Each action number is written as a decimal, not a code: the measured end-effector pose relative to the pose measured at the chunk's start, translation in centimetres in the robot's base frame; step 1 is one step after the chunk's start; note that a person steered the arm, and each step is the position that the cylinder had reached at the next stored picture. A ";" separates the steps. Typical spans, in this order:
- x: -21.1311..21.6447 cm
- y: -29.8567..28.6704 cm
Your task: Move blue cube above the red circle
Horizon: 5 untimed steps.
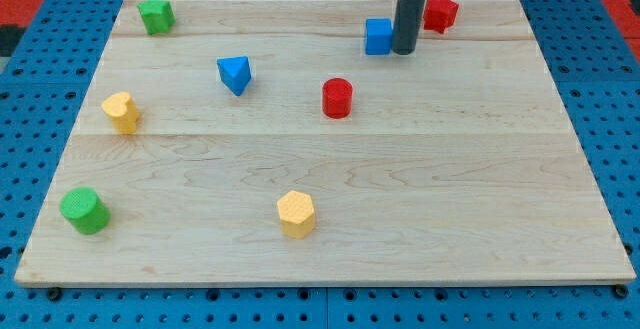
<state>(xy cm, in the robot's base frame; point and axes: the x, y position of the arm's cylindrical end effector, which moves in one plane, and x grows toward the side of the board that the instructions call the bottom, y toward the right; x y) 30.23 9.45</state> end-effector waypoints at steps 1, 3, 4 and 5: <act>-0.5 -2.4; -1.5 0.7; -2.8 -0.1; -3.1 -2.7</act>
